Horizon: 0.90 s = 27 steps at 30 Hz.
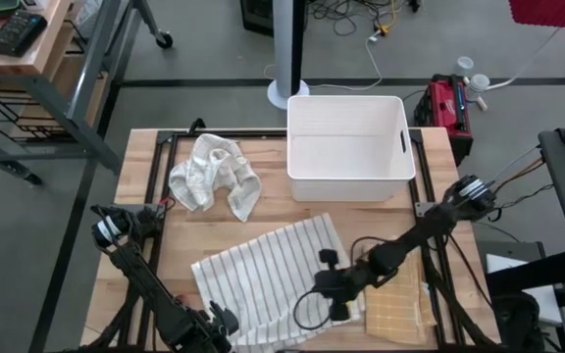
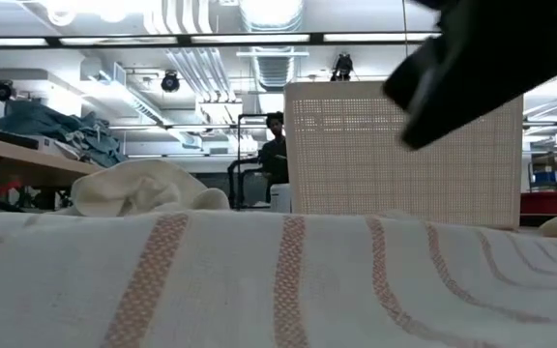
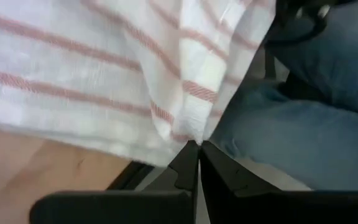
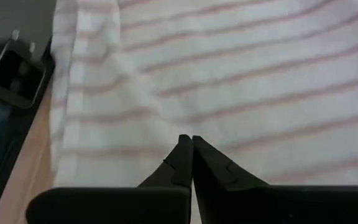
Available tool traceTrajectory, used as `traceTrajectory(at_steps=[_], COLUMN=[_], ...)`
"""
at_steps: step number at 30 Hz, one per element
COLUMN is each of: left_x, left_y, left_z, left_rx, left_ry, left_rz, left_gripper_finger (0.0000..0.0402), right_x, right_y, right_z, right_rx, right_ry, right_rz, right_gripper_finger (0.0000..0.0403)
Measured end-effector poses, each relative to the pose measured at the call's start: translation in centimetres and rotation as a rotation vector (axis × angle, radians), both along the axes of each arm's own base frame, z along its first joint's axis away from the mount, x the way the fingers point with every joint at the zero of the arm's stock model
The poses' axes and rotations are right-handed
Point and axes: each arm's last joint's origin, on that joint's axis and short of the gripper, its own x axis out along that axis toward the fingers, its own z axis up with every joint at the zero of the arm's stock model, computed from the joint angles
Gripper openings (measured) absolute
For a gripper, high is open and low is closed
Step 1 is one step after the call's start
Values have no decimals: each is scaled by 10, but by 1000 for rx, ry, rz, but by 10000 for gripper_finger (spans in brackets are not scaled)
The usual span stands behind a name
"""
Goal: Fold towel
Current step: Fold the white striped towel
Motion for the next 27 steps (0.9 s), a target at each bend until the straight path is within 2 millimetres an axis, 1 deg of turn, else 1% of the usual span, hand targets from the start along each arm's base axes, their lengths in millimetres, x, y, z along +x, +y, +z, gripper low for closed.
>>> traceTrajectory(at_steps=[3, 6, 7, 11, 16, 20, 23, 27], left_x=[2, 3, 3, 3, 1, -2, -7, -15], left_y=[1, 2, 2, 1, 4, 8, 13, 24], left_z=[1, 1, 1, 1, 0, -2, -4, -6], left_rx=[27, 52, 52, 43, 72, 106, 147, 263], left_ry=[-46, -79, -80, -86, -64, -17, 45, 132], left_rz=[17, 38, 42, 45, 43, 60, 81, 107], left_gripper_finger=[3, 7, 12, 48, 121, 168, 182, 180], right_x=[15, 21, 22, 27, 27, 25, 25, 26], right_y=[-2, -6, -7, -13, -17, -30, -41, -48], right_z=[-12, -31, -34, -38, -40, -45, -47, -48], right_rx=[10, -16, -22, -3, -1, -11, -30, -26], right_ry=[12, 78, 90, 107, 134, 206, 244, 252], right_rz=[-34, -47, -51, -63, -74, -134, -172, -186], right_gripper_finger=[0, 0, 0, 0, 0, 0, 0, 0])
